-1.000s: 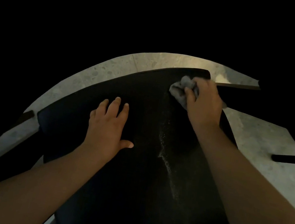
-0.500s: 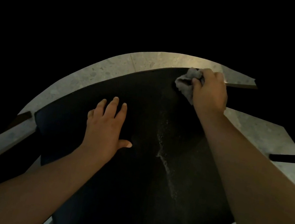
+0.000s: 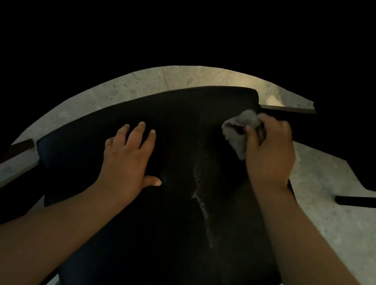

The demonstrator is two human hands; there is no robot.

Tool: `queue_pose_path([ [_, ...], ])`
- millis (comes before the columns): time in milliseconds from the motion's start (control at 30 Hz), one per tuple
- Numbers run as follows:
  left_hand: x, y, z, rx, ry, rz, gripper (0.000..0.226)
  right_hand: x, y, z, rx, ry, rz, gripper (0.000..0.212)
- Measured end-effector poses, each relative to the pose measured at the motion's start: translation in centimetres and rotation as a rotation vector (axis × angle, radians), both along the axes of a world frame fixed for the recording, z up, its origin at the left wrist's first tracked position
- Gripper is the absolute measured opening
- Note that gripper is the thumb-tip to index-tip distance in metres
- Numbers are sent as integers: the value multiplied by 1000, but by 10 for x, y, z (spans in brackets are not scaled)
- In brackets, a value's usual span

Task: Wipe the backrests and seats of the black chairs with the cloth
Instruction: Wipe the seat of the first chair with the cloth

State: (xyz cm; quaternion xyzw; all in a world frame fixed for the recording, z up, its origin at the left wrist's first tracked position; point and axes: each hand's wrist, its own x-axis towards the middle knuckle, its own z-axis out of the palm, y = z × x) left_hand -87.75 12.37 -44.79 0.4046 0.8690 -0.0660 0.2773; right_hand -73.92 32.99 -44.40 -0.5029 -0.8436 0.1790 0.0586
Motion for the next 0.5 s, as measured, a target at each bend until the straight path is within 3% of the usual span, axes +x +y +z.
queue_pose_path([
  [167, 0, 0, 0, 13, -2, 3, 108, 3, -2, -18, 16, -136, -3, 29],
  [333, 1, -3, -2, 26, 8, 3, 108, 29, -51, 3, -261, -77, 66, 30],
  [500, 1, -6, -5, 44, 15, 6, 108, -29, -17, 2, -66, 92, 122, 27],
])
